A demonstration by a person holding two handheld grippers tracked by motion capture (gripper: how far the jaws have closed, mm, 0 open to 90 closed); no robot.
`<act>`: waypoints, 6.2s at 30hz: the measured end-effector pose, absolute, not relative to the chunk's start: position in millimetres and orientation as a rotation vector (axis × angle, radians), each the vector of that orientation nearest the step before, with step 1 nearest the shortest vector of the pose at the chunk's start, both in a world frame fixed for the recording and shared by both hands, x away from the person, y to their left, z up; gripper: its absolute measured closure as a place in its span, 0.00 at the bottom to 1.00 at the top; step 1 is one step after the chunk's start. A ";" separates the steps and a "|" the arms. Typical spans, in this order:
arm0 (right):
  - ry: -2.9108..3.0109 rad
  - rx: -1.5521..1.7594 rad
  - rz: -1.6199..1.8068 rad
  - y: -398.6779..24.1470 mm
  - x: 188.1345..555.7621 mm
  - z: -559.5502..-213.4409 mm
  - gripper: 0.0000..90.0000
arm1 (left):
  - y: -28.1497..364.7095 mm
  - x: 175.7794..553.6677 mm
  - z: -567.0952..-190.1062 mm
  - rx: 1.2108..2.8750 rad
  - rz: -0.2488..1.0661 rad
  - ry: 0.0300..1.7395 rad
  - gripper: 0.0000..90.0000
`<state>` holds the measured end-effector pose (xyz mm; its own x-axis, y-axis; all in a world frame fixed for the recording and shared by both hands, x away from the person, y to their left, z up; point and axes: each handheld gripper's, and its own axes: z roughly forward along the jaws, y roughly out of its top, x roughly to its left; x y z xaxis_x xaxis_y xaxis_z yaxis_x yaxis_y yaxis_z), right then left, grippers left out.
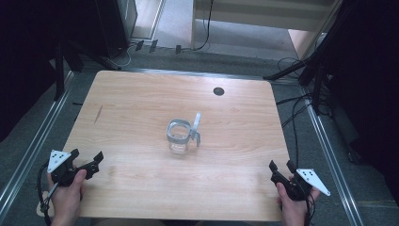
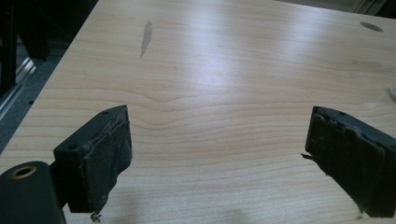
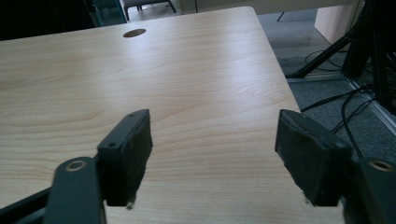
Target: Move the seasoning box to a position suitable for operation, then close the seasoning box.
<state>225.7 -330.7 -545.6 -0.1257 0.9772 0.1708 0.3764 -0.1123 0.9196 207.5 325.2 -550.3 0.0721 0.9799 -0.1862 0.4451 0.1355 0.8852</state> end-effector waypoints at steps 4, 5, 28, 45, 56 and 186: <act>1.542 1.518 1.244 -329.4 223.8 -543.0 0.57 | 321.0 210.2 -547.9 1.505 0.756 1.502 0.15; 1.538 1.534 1.257 -328.2 222.9 -541.0 0.62 | 318.4 211.4 -547.6 1.525 0.750 1.493 0.19; 1.990 1.194 1.490 -144.0 242.5 -514.5 1.00 | 201.5 264.2 -520.1 1.656 0.498 1.230 1.00; 2.047 1.232 1.426 -109.8 293.2 -523.5 1.00 | 159.1 290.9 -518.2 1.700 0.424 1.173 1.00; 2.023 1.343 1.424 -101.0 349.4 -516.9 1.00 | 150.3 291.6 -520.6 1.729 0.430 1.173 1.00; 1.804 1.499 1.388 -285.4 271.2 -533.1 0.15 | 295.2 230.0 -550.7 1.552 0.628 1.455 0.15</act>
